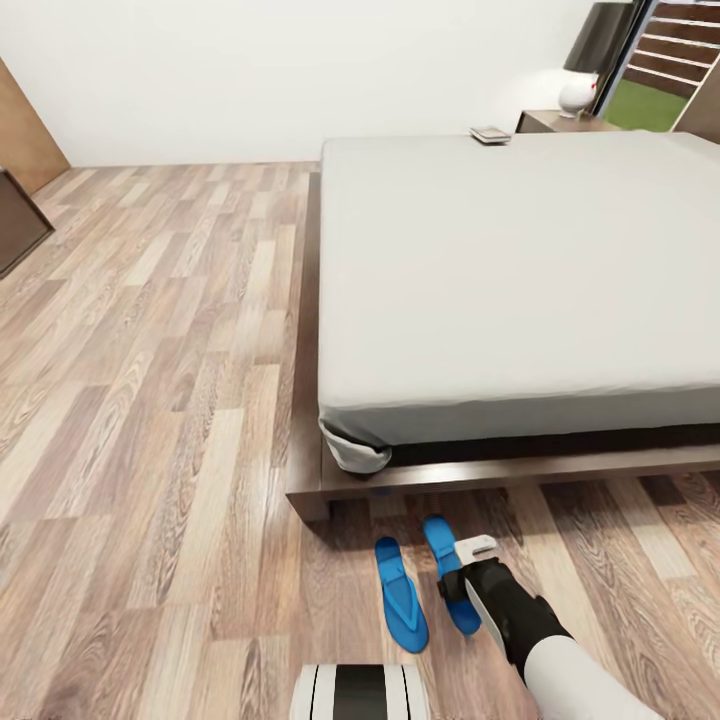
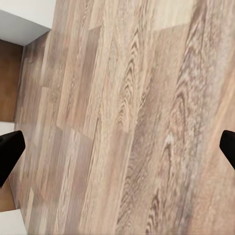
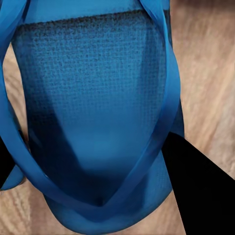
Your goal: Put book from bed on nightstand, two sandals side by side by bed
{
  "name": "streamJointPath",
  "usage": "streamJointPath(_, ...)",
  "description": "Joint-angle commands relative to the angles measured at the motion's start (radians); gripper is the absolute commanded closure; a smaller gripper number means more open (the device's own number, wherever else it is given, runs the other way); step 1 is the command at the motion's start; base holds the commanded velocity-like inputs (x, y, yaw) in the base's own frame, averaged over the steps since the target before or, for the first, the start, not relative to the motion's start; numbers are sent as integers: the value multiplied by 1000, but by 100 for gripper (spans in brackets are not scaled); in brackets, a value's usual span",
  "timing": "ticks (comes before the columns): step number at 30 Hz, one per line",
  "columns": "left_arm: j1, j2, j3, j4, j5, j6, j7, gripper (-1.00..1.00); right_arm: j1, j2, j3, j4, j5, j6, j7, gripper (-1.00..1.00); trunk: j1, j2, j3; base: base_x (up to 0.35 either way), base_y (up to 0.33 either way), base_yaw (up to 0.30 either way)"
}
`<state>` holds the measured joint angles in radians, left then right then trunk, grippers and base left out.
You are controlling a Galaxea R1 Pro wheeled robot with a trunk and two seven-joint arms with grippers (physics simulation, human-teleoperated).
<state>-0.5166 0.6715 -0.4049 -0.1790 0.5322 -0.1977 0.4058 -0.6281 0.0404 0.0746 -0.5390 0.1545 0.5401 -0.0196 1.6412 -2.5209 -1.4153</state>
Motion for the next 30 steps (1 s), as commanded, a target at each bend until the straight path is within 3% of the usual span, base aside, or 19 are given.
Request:
streamJointPath(1, 0, 1, -9, -1, 9, -3, 4, -100, -5, 2, 4, -1, 4, 6, -3, 100, 0, -1, -5, 0, 0, 0)
streamJointPath(10, 0, 0, -9, 0, 9, -3, 5, -100, -52, 17, 4, 48, 5, 6, -3, 100, 4, -3, -39, 0, 0, 0)
streamJointPath(27, 0, 1, -11, 0, 9, -3, 6, -100, -122, 17, 2, 96, 5, 6, -3, 100, 12, -7, -105, 0, 0, 0)
streamJointPath(30, 0, 1, -11, 0, 9, -3, 7, -100, -127, 18, 2, 98, 5, 6, -3, 100, 12, -7, -105, 0, 0, 0)
